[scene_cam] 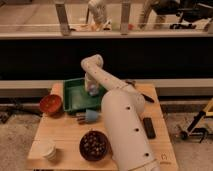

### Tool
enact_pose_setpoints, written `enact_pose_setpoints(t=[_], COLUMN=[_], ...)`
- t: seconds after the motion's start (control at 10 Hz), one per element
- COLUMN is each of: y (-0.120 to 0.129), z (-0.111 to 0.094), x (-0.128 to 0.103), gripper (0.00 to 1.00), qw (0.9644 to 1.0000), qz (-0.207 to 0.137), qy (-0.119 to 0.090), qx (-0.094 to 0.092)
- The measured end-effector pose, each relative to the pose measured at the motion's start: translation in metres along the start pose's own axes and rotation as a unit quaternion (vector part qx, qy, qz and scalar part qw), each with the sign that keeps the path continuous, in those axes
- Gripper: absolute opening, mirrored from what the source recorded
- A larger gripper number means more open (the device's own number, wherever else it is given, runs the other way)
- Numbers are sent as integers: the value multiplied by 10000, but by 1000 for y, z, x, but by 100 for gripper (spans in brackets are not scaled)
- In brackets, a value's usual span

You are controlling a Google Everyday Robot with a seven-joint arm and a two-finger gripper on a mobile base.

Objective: Wipe tray with sponge

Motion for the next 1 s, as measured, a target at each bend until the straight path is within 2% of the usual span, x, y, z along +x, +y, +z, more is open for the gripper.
enact_pose_setpoints(t=[0.2,0.3,0.5,0.6,0.8,1.0], y=[-37,-53,-64,-66,-50,-21], z=[3,-1,-5,-7,-13,-22], x=[4,-1,-16,-25,-44,-63], gripper=[0,0,0,0,0,0], qw=[9993,9983,9967,9961,9960,9973], qz=[-347,-543,-765,-826,-829,-700], qy=[-8,29,51,44,106,124], qx=[159,224,257,293,321,196])
